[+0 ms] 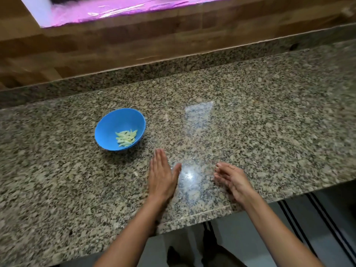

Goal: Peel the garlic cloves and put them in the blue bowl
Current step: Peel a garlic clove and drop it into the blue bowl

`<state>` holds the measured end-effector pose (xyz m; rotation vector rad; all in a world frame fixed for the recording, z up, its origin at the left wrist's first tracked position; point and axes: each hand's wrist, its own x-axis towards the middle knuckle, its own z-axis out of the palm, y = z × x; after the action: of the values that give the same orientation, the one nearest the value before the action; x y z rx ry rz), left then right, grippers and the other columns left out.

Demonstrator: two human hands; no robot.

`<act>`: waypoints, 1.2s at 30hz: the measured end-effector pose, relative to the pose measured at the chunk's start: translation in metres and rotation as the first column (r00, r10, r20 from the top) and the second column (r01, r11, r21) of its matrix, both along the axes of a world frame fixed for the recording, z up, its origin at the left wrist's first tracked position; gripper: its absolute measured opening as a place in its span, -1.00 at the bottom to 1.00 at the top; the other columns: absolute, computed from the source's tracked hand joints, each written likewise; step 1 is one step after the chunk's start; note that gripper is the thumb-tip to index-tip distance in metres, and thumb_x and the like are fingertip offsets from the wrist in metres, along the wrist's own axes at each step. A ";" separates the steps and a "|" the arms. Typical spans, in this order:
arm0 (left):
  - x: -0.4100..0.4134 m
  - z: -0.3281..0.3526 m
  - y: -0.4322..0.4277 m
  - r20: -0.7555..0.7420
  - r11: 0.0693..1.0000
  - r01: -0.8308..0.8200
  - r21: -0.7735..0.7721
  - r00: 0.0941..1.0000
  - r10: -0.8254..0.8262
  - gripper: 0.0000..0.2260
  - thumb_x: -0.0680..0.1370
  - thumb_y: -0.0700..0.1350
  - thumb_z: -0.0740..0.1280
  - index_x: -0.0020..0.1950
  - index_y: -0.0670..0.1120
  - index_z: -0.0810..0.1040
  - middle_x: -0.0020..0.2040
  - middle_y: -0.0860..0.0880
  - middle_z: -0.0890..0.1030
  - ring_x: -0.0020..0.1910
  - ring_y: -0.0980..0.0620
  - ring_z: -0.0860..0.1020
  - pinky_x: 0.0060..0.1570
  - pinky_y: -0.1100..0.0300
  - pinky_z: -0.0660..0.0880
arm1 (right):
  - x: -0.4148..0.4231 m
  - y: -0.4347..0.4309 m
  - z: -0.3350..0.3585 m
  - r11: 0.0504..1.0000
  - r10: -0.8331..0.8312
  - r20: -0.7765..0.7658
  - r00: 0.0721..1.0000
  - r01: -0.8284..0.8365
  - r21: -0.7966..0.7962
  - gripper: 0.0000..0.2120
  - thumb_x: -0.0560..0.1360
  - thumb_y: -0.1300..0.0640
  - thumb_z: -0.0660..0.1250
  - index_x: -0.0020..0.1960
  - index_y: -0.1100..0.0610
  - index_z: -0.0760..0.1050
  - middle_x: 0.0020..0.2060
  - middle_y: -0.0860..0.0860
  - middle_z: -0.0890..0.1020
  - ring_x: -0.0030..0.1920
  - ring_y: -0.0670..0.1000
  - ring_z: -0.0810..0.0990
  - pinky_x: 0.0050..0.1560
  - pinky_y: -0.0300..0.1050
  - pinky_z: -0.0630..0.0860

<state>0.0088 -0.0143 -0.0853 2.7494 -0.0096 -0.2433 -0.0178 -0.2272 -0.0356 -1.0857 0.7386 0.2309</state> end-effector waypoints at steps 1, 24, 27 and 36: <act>0.019 0.003 -0.007 0.011 1.000 0.000 0.004 1.000 0.000 -0.26 0.52 0.33 -0.28 0.48 -0.16 -0.40 0.48 -0.12 -0.39 0.49 -0.01 -0.33 0.48 0.06 -0.27 | -0.002 -0.006 0.000 1.000 -0.009 0.003 1.000 0.009 0.010 -0.94 0.50 0.31 0.29 -0.11 0.25 0.54 -0.34 0.09 0.56 -0.42 -0.05 0.60 -0.38 -0.27 0.58; -0.064 0.025 0.101 -0.094 0.867 0.476 0.145 0.879 -0.467 -0.20 0.51 0.40 0.04 0.56 -0.05 -0.13 0.55 0.07 -0.18 0.52 0.06 -0.07 0.43 0.35 -0.17 | 0.015 -0.094 -0.007 0.924 -0.361 -0.017 0.933 0.360 0.132 -0.71 0.49 0.34 -0.03 -0.36 0.14 0.26 -0.64 -0.05 0.31 -0.55 -0.07 0.43 -0.52 -0.30 0.36; -0.051 0.014 0.067 -0.084 0.845 0.490 0.215 0.871 -0.484 -0.10 0.48 0.45 -0.08 0.51 -0.16 -0.32 0.51 -0.06 -0.37 0.51 0.02 -0.29 0.45 0.22 -0.26 | 0.009 -0.087 -0.008 0.923 -0.373 -0.013 0.928 0.372 0.100 -0.75 0.47 0.34 0.01 -0.31 0.13 0.32 -0.58 -0.05 0.36 -0.45 -0.04 0.42 -0.51 -0.29 0.41; -0.010 0.010 -0.045 -0.040 0.848 0.517 0.116 0.856 -0.516 -0.13 0.50 0.44 -0.21 0.44 -0.21 -0.46 0.46 -0.12 -0.46 0.45 -0.01 -0.42 0.48 0.03 -0.26 | -0.025 -0.066 -0.009 0.907 -0.420 0.005 0.908 0.419 0.048 -0.73 0.48 0.33 -0.04 -0.32 0.12 0.29 -0.63 -0.08 0.35 -0.45 -0.04 0.39 -0.52 -0.32 0.38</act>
<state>-0.0010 -0.0597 -0.0753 2.8119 -0.7695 -0.4072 -0.0428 -0.2933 -0.0443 -0.8584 0.9295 -0.1289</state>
